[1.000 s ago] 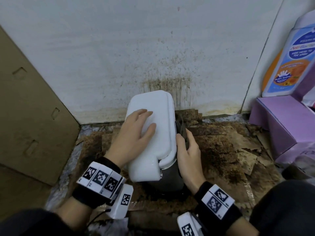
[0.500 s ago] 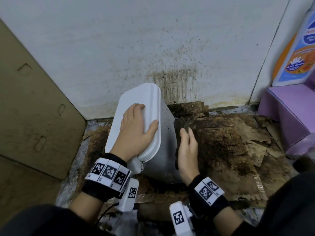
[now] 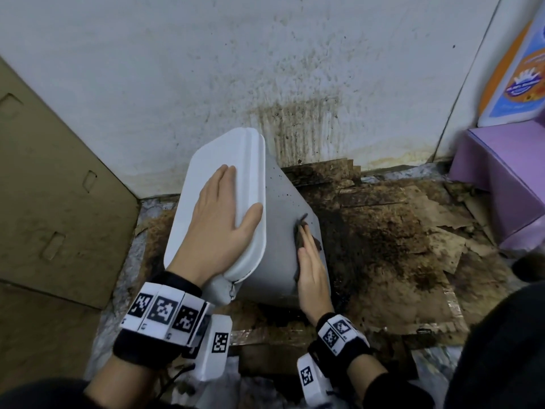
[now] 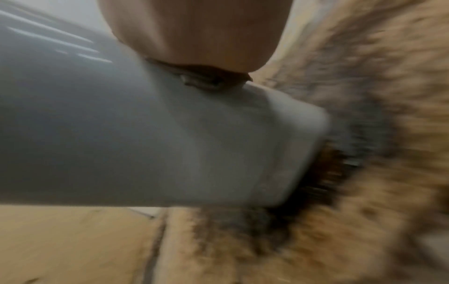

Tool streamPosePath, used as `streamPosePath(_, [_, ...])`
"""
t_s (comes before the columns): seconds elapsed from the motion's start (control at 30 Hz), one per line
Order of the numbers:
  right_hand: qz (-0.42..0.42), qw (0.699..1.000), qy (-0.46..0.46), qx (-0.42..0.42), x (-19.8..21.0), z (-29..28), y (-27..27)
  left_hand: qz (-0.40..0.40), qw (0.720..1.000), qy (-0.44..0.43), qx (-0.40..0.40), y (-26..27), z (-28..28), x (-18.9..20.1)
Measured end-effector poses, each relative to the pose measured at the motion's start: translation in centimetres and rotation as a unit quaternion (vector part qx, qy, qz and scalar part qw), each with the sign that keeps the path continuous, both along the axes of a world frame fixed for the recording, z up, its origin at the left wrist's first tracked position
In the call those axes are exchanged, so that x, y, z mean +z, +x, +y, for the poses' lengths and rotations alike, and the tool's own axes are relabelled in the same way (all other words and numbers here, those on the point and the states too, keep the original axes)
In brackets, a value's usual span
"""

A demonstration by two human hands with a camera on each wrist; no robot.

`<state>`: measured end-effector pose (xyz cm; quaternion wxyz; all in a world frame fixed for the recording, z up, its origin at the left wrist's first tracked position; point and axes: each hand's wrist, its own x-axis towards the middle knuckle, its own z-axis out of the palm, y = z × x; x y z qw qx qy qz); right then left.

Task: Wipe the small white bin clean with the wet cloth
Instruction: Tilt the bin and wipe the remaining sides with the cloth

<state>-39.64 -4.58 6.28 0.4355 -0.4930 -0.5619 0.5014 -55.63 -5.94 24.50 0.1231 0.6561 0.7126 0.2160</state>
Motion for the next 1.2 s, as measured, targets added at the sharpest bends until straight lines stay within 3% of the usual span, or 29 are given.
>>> streamPosePath(0.17, [-0.032, 0.987, -0.149, -0.054, -5.0, 0.1, 2.6, -0.009, 1.000, 0.001, -0.007, -0.2, 0.0, 0.0])
streamPosePath(0.3, [-0.006, 0.984, -0.159, -0.078, -4.6, 0.2, 1.8, -0.007, 1.000, 0.007, -0.002, -0.3, 0.1, -0.2])
streamPosePath(0.43, [0.012, 0.993, -0.092, -0.079, -1.2, -0.3, -0.2, -0.002, 1.000, 0.013, -0.003, -0.3, 0.2, -0.3])
streamPosePath(0.67, [0.070, 0.994, 0.066, 0.042, 7.4, -1.2, -3.5, -0.008, 1.000, 0.012, 0.002, -0.7, 0.0, -0.4])
streamPosePath(0.83, [0.030, 0.990, 0.125, 0.056, 5.0, -0.8, -2.5, -0.020, 1.000, 0.015, 0.001, -1.1, -0.1, -0.4])
streamPosePath(0.9, [0.014, 0.995, 0.096, 0.026, 1.9, -0.3, -1.5, -0.025, 1.000, 0.014, 0.005, -1.2, -0.1, -0.4])
streamPosePath(1.03, [-0.020, 0.997, -0.059, -0.038, -3.6, -0.2, 0.9, -0.034, 0.999, 0.013, 0.004, -1.5, -0.2, -0.4])
streamPosePath(1.2, [0.017, 0.983, -0.158, -0.092, -4.6, -0.4, 1.5, -0.031, 0.999, 0.009, 0.003, -1.2, 0.0, -0.3])
